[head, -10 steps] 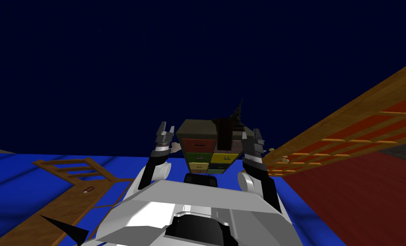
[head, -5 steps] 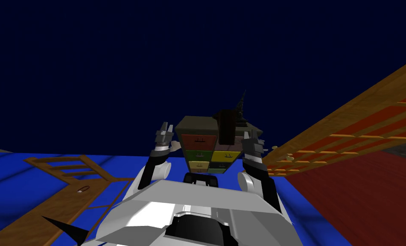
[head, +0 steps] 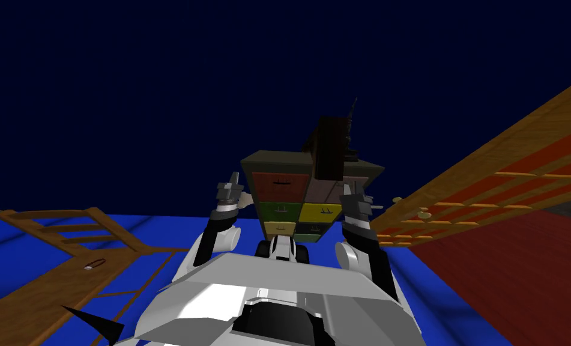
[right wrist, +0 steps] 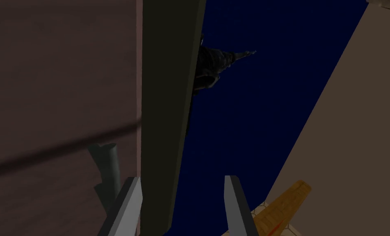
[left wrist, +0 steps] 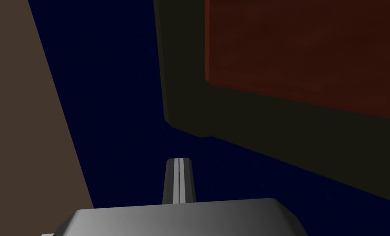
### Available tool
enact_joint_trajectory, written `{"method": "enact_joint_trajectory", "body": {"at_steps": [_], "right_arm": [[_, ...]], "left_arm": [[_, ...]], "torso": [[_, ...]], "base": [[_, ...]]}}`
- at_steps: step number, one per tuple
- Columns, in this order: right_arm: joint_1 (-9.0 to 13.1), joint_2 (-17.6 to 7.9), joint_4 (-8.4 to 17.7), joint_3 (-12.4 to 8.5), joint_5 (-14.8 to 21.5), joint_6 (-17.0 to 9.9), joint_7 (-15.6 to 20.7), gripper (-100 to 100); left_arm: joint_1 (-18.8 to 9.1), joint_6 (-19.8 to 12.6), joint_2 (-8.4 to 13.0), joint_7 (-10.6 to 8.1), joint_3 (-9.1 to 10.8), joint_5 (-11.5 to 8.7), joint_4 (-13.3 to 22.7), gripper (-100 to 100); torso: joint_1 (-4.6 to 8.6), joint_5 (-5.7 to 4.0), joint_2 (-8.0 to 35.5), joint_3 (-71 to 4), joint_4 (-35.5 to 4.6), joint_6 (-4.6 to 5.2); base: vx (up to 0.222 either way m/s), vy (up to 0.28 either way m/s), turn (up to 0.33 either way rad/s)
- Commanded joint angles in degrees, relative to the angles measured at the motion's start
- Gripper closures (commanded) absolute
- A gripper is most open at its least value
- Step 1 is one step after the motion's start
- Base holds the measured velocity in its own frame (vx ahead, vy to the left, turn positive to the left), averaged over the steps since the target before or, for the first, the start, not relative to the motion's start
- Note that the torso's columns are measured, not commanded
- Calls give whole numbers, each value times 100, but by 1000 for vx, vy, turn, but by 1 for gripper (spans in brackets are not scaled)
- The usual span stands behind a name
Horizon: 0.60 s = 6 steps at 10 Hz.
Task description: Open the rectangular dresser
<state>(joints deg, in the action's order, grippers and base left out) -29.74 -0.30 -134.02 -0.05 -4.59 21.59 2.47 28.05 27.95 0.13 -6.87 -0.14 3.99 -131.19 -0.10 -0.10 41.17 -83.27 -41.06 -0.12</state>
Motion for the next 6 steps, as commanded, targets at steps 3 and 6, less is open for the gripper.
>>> {"method": "enact_joint_trajectory", "body": {"at_steps": [3, 6], "right_arm": [[-54, -613, 150, -157, 348, -203, 369, -100], [-85, -919, 228, -354, 736, -394, 782, -100]], "left_arm": [[0, 0, -1, 0, -1, 0, 1, 0], [0, 0, -1, 0, -1, 0, 1, 0]], "torso": [[-7, -1, 38, -169, -73, -16], [11, 10, 111, -129, -122, 11]], "base": [[-58, 49, 90], [-29, 71, 124]]}}
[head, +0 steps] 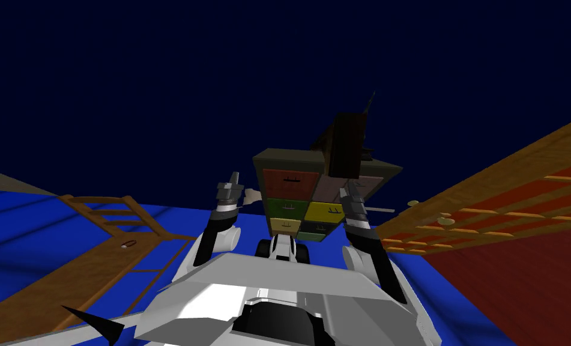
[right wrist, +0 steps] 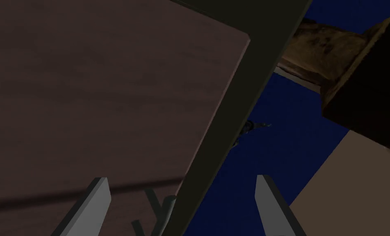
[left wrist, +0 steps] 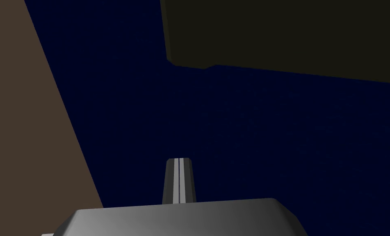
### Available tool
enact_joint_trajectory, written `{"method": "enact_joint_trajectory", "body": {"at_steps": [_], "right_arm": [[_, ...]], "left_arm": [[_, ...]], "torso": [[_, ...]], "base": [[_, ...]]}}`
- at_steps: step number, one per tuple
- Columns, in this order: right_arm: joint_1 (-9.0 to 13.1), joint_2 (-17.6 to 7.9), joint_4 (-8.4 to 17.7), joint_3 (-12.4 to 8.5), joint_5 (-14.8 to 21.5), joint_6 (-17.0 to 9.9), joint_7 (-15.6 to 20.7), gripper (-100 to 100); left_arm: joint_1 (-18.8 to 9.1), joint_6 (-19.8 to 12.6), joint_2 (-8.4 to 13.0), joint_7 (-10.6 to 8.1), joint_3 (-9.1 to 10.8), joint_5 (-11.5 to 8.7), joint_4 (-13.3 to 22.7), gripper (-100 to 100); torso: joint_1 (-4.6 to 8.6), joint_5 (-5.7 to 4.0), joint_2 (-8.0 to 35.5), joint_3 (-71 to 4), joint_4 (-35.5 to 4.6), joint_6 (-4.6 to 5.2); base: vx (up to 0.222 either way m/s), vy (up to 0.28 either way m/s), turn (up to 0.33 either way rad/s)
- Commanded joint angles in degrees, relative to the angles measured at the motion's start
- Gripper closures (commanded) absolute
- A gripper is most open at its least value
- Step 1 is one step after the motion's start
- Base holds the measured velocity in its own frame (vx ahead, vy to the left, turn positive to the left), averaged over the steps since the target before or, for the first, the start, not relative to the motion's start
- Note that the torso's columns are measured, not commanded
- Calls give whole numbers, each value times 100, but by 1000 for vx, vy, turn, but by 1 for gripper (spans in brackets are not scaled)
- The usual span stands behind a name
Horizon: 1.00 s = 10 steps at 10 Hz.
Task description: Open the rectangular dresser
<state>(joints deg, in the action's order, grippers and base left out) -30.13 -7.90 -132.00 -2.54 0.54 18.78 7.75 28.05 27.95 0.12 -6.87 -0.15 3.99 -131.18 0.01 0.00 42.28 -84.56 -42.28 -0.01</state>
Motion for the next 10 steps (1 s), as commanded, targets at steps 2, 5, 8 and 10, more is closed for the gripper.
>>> {"method": "enact_joint_trajectory", "body": {"at_steps": [2, 5, 8, 10], "right_arm": [[-73, -324, 76, -263, 536, -264, 580, -100], [-106, -466, 126, -439, 883, -432, 958, -100], [-159, -656, 206, -729, 1428, -707, 1487, -100], [-178, -718, 237, -832, 1655, -805, 1758, -100]], "left_arm": [[-1, 0, 0, 0, 0, 0, 0, 0], [-1, 0, 0, 0, 0, 0, 0, 0], [0, 0, 0, 0, 0, 0, 0, 0], [0, 0, 0, 0, 0, 0, 0, 0]], "torso": [[-5, 1, 14, 9, -5, 1], [-2, 1, 5, 3, -2, 1], [-1, 0, -8, -6, 2, 0], [0, 1, 3, 2, -2, 4]], "base": [[-64, 89, 135], [-78, 85, 133], [-39, 80, 169], [-44, 75, 80]]}}
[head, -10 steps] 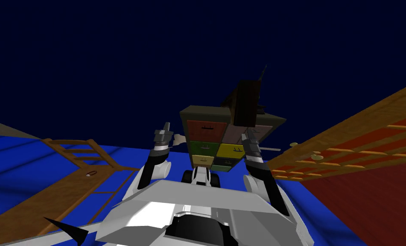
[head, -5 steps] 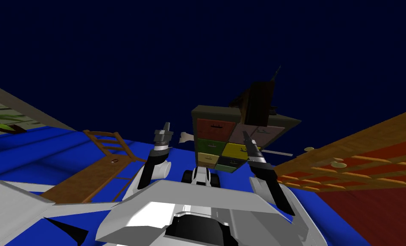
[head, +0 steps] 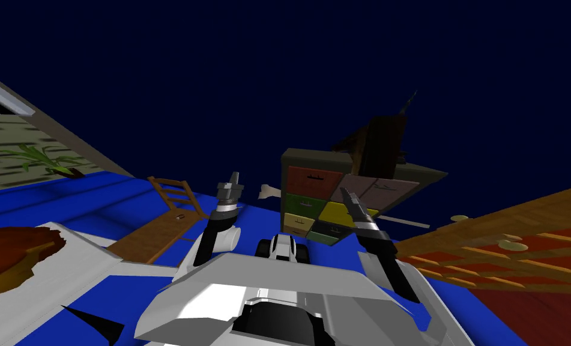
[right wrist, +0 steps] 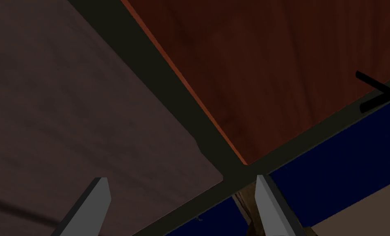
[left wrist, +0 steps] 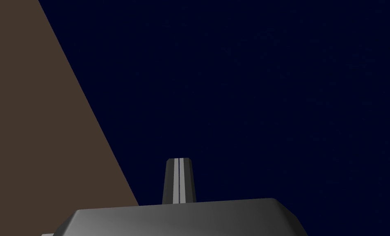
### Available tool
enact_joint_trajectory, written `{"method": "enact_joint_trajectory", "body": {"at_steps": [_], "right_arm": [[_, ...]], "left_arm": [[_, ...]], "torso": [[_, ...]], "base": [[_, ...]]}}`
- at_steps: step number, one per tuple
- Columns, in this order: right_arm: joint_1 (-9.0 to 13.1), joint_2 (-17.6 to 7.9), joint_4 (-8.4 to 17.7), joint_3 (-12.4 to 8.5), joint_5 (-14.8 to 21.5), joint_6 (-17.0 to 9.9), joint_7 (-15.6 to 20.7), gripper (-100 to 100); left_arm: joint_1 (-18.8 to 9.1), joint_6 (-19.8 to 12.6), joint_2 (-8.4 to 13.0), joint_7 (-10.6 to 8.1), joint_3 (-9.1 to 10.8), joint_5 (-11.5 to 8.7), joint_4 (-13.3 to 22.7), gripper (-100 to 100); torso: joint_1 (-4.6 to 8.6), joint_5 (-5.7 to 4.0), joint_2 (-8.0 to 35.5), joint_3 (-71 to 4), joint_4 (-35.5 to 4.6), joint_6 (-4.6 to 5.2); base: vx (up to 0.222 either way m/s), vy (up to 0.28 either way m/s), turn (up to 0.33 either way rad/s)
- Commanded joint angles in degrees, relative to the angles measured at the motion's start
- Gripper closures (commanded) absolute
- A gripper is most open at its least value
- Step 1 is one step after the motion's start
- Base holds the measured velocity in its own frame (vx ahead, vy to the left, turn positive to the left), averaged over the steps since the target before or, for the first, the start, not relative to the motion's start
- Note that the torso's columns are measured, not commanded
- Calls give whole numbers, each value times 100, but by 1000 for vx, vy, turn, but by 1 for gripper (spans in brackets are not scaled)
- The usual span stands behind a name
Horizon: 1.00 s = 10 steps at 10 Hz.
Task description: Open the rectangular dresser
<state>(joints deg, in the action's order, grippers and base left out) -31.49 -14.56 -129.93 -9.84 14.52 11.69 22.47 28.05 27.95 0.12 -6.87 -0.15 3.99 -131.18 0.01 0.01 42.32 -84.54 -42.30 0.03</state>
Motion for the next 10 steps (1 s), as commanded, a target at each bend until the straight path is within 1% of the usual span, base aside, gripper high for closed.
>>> {"method": "enact_joint_trajectory", "body": {"at_steps": [1, 2, 4, 5, 6, 7, 8, 9, 10], "right_arm": [[-60, -117, 63, -206, 435, -197, 443, -100], [-60, -117, 63, -206, 463, -197, 529, -100], [-94, -260, 146, -420, 848, -404, 893, -100], [-94, -260, 146, -420, 885, -404, 977, -100], [-109, -340, 197, -529, 1100, -511, 1193, -100], [-124, -426, 254, -639, 1271, -619, 1348, -100], [-124, -426, 254, -639, 1317, -619, 1436, -100], [-137, -517, 318, -749, 1535, -729, 1654, -100], [-137, -517, 318, -749, 1535, -729, 1666, -100]], "left_arm": [[-1, 0, 0, 0, 0, 0, 0, 0], [-1, 0, 0, 0, -1, 0, 0, 0], [0, 0, 0, 0, 0, 0, 0, 0], [-1, 0, 0, 0, -1, 0, 0, 0], [0, 0, 0, 0, 0, 0, 0, 0], [0, 0, 0, 0, 0, 0, 0, 0], [-1, 0, 0, 0, 0, 0, 0, 0], [0, 0, 0, 0, 0, 0, 0, 0], [0, 0, 0, 0, 0, 0, 0, 0]], "torso": [[2, -2, 2, 1, 0, -4], [-8, 1, 3, 2, -1, -5], [4, -2, -9, -6, 3, -4], [-6, 0, -3, -3, 1, -5], [7, -2, -1, -1, 0, 0], [8, -4, -3, -2, 1, -3], [-9, 1, -4, -3, 1, -6], [-2, 1, -4, -3, 1, 0], [1, -1, -3, -2, 1, -3]], "base": [[-63, 109, 215], [-42, 88, 54], [-40, 95, 171], [-47, 74, 64], [-39, 65, 87], [-44, 109, 227], [-38, 86, 86], [-40, 84, 110], [-29, 65, 66]]}}
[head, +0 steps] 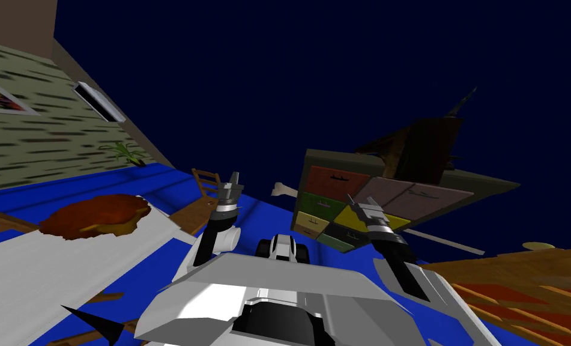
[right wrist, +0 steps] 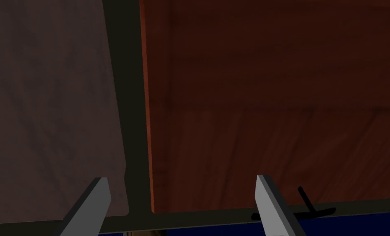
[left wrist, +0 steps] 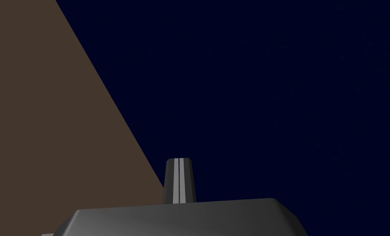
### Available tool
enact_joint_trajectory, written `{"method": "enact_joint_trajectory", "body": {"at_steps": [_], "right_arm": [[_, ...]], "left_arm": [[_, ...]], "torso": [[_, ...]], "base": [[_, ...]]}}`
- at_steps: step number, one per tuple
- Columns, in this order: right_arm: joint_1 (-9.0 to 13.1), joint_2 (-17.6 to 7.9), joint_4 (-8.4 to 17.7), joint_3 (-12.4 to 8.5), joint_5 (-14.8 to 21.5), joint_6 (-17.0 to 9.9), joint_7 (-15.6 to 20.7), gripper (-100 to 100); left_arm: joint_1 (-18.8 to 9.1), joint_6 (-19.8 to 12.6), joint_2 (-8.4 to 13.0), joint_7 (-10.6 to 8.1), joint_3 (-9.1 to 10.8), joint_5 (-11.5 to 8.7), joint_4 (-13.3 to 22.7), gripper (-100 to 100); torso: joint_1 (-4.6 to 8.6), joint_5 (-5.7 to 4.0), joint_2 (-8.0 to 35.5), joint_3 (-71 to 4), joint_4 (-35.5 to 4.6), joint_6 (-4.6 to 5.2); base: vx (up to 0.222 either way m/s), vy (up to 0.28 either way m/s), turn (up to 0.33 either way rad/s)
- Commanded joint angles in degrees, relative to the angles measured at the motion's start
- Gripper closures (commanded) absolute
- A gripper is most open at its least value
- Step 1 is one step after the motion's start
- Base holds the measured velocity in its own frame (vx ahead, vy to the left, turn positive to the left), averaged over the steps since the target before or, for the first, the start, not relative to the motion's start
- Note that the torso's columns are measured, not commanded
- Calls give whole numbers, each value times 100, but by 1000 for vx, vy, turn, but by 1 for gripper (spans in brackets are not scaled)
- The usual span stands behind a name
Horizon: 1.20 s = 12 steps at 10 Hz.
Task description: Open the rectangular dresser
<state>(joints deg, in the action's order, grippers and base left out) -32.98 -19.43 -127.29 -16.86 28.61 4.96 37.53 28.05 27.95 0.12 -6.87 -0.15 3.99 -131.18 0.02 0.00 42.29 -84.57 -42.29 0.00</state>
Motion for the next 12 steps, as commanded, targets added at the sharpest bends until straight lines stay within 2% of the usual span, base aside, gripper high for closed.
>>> {"method": "enact_joint_trajectory", "body": {"at_steps": [1, 2, 3, 5, 6, 8, 9, 11, 12], "right_arm": [[1, -126, 124, -157, 344, -167, 387, -100], [-9, -226, 200, -267, 504, -279, 521, -100], [-9, -226, 200, -267, 561, -279, 620, -100], [-27, -438, 362, -484, 950, -501, 981, -100], [-27, -438, 362, -484, 991, -501, 1073, -100], [-41, -658, 530, -694, 1385, -719, 1436, -100], [-41, -658, 530, -694, 1409, -719, 1512, -100], [-53, -877, 693, -894, 1787, -925, 1862, -100], [-53, -877, 693, -894, 1806, -925, 1929, -100]], "left_arm": [[1, 0, 0, 0, 0, 0, 0, 0], [0, 0, 0, 0, 0, 0, 0, 0], [0, 0, 0, 0, 0, 0, 0, 0], [0, 0, 0, 0, 0, 0, 0, 0], [0, 0, 0, 0, 0, 0, 0, 0], [1, 0, 0, 0, 0, 0, 0, 0], [0, 0, 0, 0, 0, 0, 0, 0], [0, 0, 0, 0, 0, 0, 0, 0], [0, 0, 0, 0, 0, 0, 0, 0]], "torso": [[6, -2, -3, -1, 1, 1], [-3, 0, -2, -1, 1, -2], [-14, 4, 3, 2, -1, 0], [4, -2, -2, -1, 1, -1], [-7, 2, -1, 0, 0, 0], [4, -1, -4, -2, 1, -1], [-12, 3, 4, 1, -1, -2], [5, -2, -3, -2, 1, -1], [-5, 1, -4, -3, 1, -2]], "base": [[-32, 87, 155], [-50, 121, 188], [-31, 80, 78], [-34, 95, 157], [-25, 83, 80], [-28, 98, 170], [-25, 88, 71], [-15, 89, 155], [-19, 78, 61]]}}
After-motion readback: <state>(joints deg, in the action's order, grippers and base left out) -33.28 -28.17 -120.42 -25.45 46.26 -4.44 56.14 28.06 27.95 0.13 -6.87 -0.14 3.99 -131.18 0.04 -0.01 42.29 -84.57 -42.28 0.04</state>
